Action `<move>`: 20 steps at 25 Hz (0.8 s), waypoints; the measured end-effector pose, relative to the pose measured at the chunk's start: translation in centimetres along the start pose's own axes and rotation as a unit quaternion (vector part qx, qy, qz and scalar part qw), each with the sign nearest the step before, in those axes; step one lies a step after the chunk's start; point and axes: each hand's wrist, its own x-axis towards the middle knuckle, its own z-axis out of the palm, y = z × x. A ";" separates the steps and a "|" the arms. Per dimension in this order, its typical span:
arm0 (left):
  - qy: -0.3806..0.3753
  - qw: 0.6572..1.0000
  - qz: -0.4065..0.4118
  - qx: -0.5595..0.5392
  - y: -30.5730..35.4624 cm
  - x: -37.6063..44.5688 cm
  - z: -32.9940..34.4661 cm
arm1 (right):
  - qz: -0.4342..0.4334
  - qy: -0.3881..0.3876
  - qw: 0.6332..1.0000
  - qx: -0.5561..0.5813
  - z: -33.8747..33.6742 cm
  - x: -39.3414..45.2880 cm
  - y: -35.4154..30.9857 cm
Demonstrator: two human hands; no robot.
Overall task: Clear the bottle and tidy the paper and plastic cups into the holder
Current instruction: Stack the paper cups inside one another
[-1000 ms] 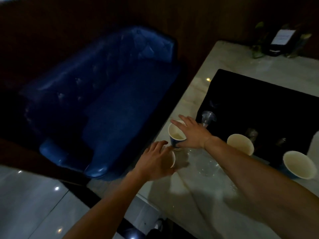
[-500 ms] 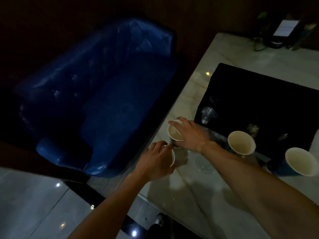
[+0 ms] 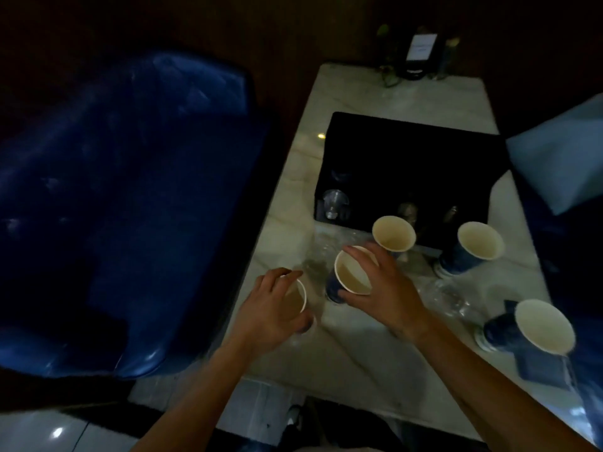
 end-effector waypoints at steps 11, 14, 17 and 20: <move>-0.047 0.987 0.134 -0.073 5.8 0.7 3.9 | 0.159 0.047 0.986 -0.008 -1.3 -14.1 4.9; -0.055 0.986 0.144 -0.071 6.9 1.3 5.0 | 0.150 0.047 0.987 -0.016 -0.8 -14.8 5.5; -0.049 0.987 0.141 -0.058 8.0 1.7 4.8 | 0.160 0.049 0.986 0.009 -0.6 -14.3 6.0; -0.045 0.987 0.149 -0.026 9.5 1.9 2.8 | 0.193 0.049 0.975 0.095 0.2 -14.4 7.0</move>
